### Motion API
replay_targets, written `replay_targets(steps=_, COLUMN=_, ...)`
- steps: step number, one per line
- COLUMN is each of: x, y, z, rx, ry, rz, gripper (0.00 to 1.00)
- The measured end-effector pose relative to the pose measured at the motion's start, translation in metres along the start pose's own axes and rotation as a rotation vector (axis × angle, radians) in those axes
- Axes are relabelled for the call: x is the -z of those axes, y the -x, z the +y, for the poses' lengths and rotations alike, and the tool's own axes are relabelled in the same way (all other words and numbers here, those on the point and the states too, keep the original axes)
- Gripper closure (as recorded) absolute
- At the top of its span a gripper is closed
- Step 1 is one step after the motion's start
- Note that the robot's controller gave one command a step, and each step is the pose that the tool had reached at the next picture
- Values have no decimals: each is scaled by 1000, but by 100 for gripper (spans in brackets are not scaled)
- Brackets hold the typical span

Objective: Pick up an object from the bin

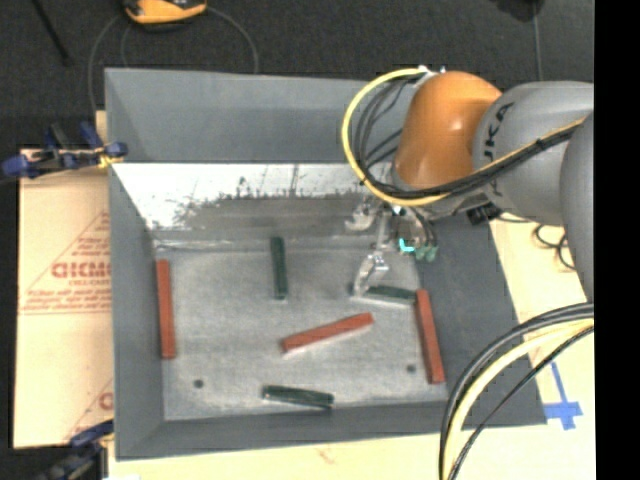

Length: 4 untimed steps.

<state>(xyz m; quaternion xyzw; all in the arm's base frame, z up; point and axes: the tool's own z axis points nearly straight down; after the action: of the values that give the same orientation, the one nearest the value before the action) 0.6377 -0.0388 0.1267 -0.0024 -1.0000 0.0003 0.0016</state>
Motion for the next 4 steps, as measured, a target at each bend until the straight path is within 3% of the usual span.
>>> replay_targets(steps=1, x=5, y=2, z=0, rx=1, ry=-1, rz=-8, gripper=0)
replay_targets(steps=2, x=-29, y=-30, z=19, rx=89, ry=-3, rz=-14, gripper=0)
replay_targets(steps=3, x=-26, y=-28, z=22, rx=108, ry=0, rz=-18, gripper=0)
replay_targets(steps=4, x=-21, y=-59, z=30, rx=154, ry=-1, rz=-6, gripper=0)
